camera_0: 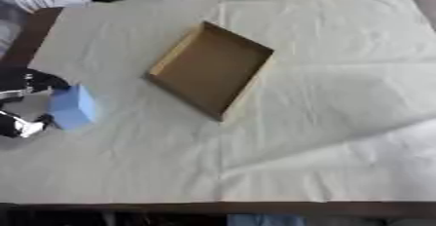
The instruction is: Pick up objects on the table and place them in the box.
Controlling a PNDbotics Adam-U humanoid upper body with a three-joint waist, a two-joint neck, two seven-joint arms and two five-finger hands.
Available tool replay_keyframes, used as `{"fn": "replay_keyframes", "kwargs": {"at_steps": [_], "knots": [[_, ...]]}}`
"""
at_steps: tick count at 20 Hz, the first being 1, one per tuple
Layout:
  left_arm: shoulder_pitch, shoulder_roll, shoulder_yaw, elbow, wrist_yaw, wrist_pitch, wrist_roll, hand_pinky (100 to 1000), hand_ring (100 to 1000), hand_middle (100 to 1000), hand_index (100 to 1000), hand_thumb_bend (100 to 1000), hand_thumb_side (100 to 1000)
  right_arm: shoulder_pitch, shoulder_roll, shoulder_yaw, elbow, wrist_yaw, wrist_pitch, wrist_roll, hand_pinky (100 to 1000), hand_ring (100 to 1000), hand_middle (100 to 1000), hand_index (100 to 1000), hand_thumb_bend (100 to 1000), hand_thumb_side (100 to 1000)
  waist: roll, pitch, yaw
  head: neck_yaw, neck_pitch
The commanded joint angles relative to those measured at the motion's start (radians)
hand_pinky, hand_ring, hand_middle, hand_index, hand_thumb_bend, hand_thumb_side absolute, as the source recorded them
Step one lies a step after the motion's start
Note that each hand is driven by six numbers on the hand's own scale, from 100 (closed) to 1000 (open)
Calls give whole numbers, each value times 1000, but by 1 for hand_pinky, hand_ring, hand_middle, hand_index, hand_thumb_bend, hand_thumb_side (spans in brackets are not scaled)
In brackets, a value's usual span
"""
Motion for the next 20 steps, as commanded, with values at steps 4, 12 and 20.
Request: {"fn": "replay_keyframes", "kwargs": {"at_steps": [4,12,20], "knots": [[-23,18,15,-13,1,37,37,981,937,925,994,100,874,-7,-13,-10,-13,-10,-2,4,675,723,586,791,100,557,0,-12,-2,5,-1],[-25,19,18,-22,-31,54,88,988,942,929,999,101,1000,-7,-11,-9,-13,-14,-3,8,675,723,584,789,100,557,2,-13,-2,8,-3],[-39,-1,0,9,-74,54,90,990,944,932,1000,102,1000,-8,-11,-8,-10,-19,-5,12,674,723,583,789,100,556,0,-10,-5,11,-4]]}}
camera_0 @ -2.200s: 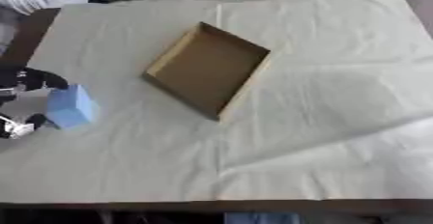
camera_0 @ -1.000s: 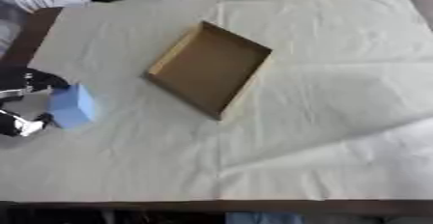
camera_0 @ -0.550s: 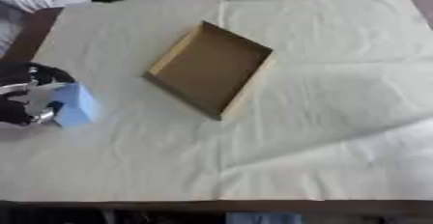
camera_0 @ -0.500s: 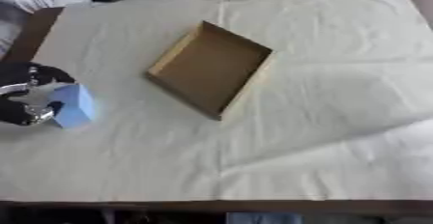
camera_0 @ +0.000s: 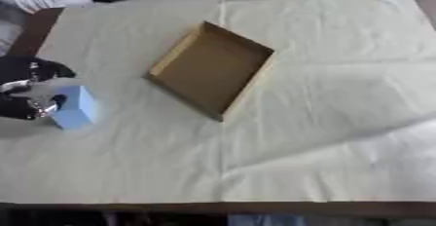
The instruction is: Pick up objects on the table and place them in the box.
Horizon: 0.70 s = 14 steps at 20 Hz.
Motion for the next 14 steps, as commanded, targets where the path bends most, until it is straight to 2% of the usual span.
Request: {"fn": "replay_keyframes", "kwargs": {"at_steps": [1,14], "knots": [[-23,18,1,3,-13,-7,-1,990,944,932,1000,100,1000,-9,-19,-5,-10,-5,-2,5,674,723,582,789,100,556,-2,-11,0,4,-4],[-23,18,6,22,-34,-18,-17,1000,960,941,1000,138,1000,-10,-16,-3,-8,-10,-5,9,674,722,580,788,100,557,-2,-10,2,7,-8]]}}
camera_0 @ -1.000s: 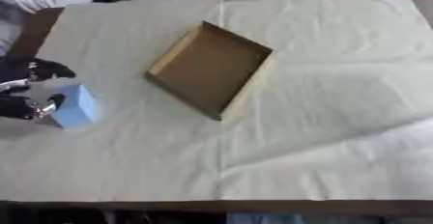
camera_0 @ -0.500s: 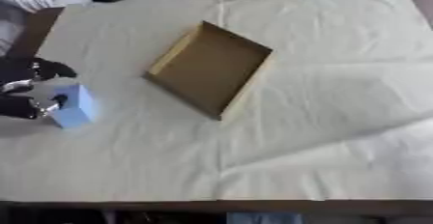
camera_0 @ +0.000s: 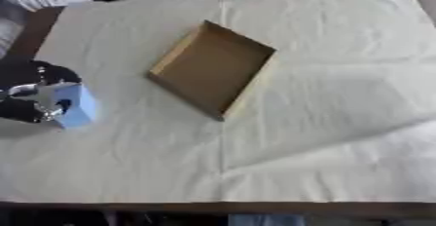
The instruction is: Pick up objects on the table and place them in the box.
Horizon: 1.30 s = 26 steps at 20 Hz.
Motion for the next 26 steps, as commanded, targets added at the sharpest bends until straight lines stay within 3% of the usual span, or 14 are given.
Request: {"fn": "replay_keyframes", "kwargs": {"at_steps": [1,26], "knots": [[-16,24,14,2,-10,1,2,1000,960,941,1000,136,1000,-10,-16,-3,-9,-6,-3,4,674,722,580,788,100,557,-1,-13,1,3,-9],[-9,3,-10,52,-70,-4,2,961,913,902,981,178,1000,-5,-9,-7,-2,-15,-7,10,674,723,575,788,100,555,-6,-5,-8,12,-13]]}}
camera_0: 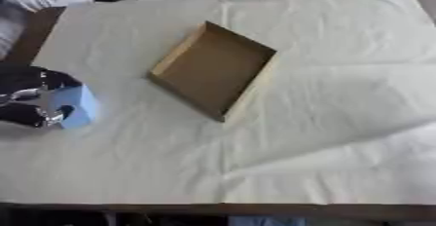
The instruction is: Pick up objects on the table and place them in the box.
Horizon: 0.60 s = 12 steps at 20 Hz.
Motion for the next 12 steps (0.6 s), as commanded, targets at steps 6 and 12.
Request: {"fn": "replay_keyframes", "kwargs": {"at_steps": [6,12], "knots": [[-7,9,-7,27,-28,3,12,885,772,676,902,137,1000,-3,-14,-8,-7,-9,-3,7,673,723,573,788,100,554,-4,-7,-2,2,-6],[-10,1,-10,30,-23,21,39,827,620,484,870,144,1000,-2,-11,-8,-5,-12,-3,10,673,722,571,788,100,554,-4,-6,-2,4,-6]]}}
